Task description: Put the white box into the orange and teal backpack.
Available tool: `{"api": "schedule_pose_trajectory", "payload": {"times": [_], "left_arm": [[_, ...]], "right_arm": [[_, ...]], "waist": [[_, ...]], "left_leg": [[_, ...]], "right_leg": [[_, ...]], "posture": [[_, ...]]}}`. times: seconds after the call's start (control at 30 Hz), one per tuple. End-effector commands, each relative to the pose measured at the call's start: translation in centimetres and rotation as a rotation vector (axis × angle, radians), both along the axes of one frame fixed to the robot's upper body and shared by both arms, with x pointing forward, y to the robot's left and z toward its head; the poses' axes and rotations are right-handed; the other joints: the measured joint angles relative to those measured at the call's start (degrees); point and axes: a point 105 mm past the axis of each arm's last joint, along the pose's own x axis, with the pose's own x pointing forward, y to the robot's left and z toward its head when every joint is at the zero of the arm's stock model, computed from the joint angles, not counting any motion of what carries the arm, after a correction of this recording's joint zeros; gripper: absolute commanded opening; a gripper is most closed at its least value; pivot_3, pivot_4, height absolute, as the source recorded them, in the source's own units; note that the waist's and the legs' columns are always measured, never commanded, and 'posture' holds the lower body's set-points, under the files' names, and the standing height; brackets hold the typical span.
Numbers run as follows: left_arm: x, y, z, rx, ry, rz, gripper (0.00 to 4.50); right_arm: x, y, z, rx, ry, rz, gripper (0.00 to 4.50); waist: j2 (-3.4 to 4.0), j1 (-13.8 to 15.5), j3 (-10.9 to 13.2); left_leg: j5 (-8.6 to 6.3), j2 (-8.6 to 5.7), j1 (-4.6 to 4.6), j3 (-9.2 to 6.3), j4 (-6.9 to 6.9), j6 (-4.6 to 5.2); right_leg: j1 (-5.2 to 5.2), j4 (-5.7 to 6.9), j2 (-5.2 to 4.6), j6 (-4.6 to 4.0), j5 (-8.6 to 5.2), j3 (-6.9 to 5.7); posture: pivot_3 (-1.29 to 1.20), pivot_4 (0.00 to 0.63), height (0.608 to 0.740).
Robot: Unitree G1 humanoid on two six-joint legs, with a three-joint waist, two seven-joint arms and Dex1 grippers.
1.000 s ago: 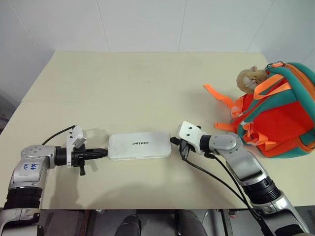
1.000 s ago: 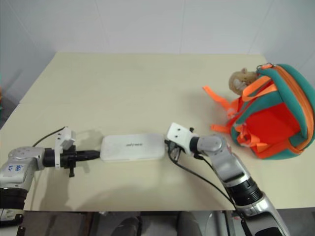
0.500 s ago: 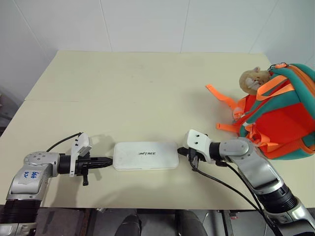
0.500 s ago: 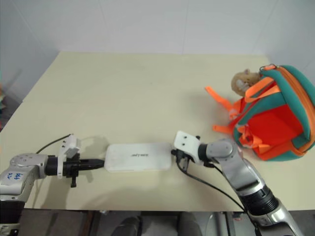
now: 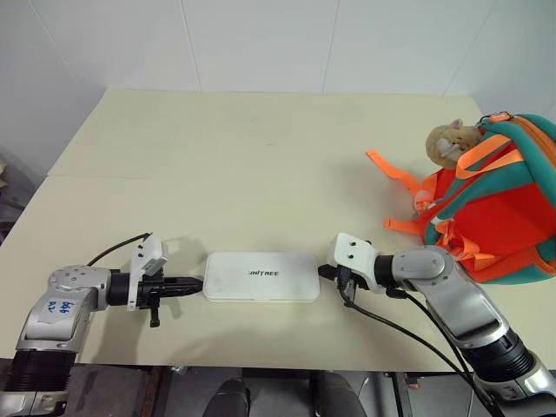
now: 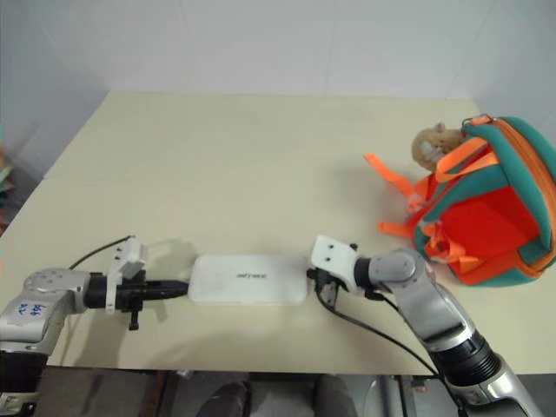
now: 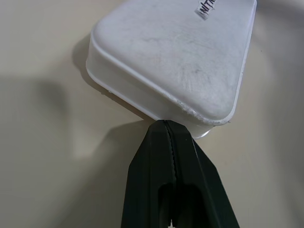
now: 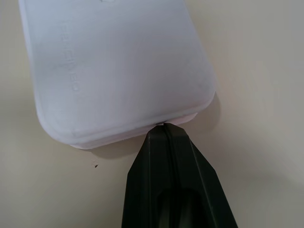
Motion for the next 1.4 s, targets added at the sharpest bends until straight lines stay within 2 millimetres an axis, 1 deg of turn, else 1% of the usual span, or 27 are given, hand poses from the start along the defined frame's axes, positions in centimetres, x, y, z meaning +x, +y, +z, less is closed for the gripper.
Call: {"api": "schedule_pose_trajectory", "payload": {"times": [0.03,0.23,0.43,0.63,0.77,0.9,1.0,1.1,1.17,1.23,1.4], "left_arm": [[0.1,-2.7,0.7,-0.058,-0.034,-0.116,0.00],[0.4,-3.9,0.8,-0.074,-0.041,-0.161,0.00],[0.6,-4.3,0.7,-0.073,-0.042,-0.184,0.00],[1.2,-3.4,0.9,-0.051,-0.058,-0.158,0.00],[1.6,-3.3,1.1,-0.047,-0.070,-0.149,0.00],[1.8,-2.8,1.1,-0.038,-0.071,-0.118,0.00],[2.4,-1.4,1.7,-0.030,-0.090,-0.061,0.00],[2.5,-0.9,1.9,-0.032,-0.082,-0.044,0.00],[2.6,-0.6,1.8,-0.013,-0.075,-0.025,0.38],[2.8,0.0,1.6,0.016,-0.041,0.018,0.82],[3.3,1.6,2.5,0.020,-0.042,0.104,2.32]], "right_arm": [[-1.4,2.0,0.8,0.046,-0.009,0.117,0.12],[-1.4,1.3,0.6,0.030,-0.005,0.101,0.12],[-1.5,0.8,0.4,0.017,0.002,0.088,0.12],[-1.6,0.6,0.4,0.016,0.010,0.084,0.12],[-1.5,0.4,0.3,0.012,0.015,0.077,0.12],[-1.2,-0.2,0.2,-0.006,0.015,0.059,0.12],[-0.6,-1.2,0.6,-0.020,0.000,0.027,0.12],[-0.3,-1.8,0.7,-0.034,-0.010,0.016,0.12],[-0.1,-2.3,0.7,-0.049,-0.015,-0.001,0.83],[0.1,-2.8,1.1,-0.054,-0.020,-0.017,1.28],[0.3,-4.9,1.8,-0.085,-0.029,-0.070,2.93]], "waist": [[0.00,0.20,0.00],[0.00,0.91,0.00],[0.00,0.97,0.00],[0.00,0.97,0.00],[0.00,0.94,0.00],[0.00,0.93,0.00],[0.00,0.93,0.00],[0.00,0.78,0.00],[0.00,0.79,0.00],[0.00,0.83,0.00],[0.01,0.87,0.01]], "left_leg": [[0.00,0.00,0.00,0.00,0.01,0.00],[0.00,0.00,0.00,0.01,0.03,0.00],[0.00,0.00,-0.01,0.02,0.05,0.00],[0.00,0.00,-0.01,0.03,0.07,0.00],[0.00,0.01,-0.01,0.03,0.07,0.00],[0.00,0.01,-0.01,0.03,0.07,0.00],[0.00,0.01,-0.01,0.03,0.07,0.00],[0.00,0.02,-0.01,0.03,0.07,0.00],[0.00,0.02,-0.01,0.04,0.07,0.00],[0.00,0.02,-0.02,0.04,0.07,0.00],[-0.01,0.01,-0.04,0.04,0.06,0.01]], "right_leg": [[0.00,0.00,0.00,-0.01,0.01,0.00],[0.00,0.00,0.01,-0.01,0.02,0.00],[0.02,-0.02,0.01,0.00,0.03,-0.01],[0.03,-0.02,0.01,0.01,0.03,-0.01],[0.03,-0.01,0.01,0.00,0.04,-0.01],[0.03,-0.03,0.01,0.00,0.04,-0.01],[0.03,-0.03,0.02,0.01,0.04,-0.01],[0.02,-0.03,0.02,0.00,0.04,-0.02],[0.02,-0.03,0.02,0.01,0.04,-0.02],[0.02,-0.05,0.02,0.01,0.04,-0.02],[0.02,-0.07,0.02,0.01,0.04,-0.01]], "posture": [[0.00,0.150,0.740],[0.00,0.150,0.740],[0.00,0.150,0.740],[0.00,0.150,0.740],[0.00,0.150,0.740],[0.00,0.150,0.740],[0.00,0.150,0.740],[0.00,0.150,0.740],[0.00,0.150,0.740],[0.00,0.150,0.740],[0.00,0.150,0.740]]}}
